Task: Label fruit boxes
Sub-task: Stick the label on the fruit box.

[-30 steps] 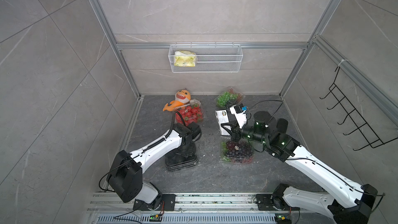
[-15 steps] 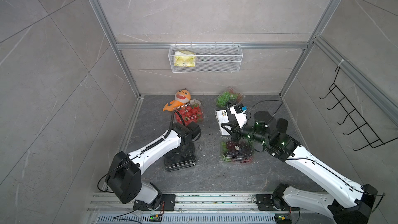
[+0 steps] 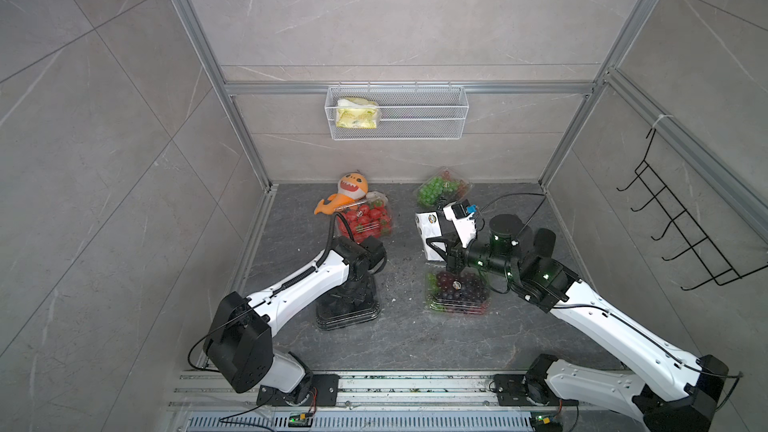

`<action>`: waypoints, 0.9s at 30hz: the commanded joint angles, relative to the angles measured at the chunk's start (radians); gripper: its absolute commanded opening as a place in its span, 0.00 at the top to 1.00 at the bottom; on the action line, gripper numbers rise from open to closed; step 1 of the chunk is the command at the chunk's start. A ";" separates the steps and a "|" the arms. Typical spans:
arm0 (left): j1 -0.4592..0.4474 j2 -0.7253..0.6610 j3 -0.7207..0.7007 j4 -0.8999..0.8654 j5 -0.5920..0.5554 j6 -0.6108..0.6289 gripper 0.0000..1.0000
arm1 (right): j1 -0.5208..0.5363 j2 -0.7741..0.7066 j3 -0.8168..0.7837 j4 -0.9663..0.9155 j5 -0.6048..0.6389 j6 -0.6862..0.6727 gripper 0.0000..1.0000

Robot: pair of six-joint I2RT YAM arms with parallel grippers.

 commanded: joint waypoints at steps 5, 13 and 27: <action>0.012 0.002 -0.025 0.055 0.059 0.023 0.86 | 0.006 0.002 -0.009 0.022 -0.007 -0.004 1.00; 0.024 -0.013 -0.071 0.102 0.111 0.015 0.86 | 0.006 0.002 -0.009 0.022 -0.010 -0.003 1.00; 0.031 -0.019 -0.087 0.123 0.126 0.006 0.87 | 0.006 0.002 -0.009 0.023 -0.007 -0.003 1.00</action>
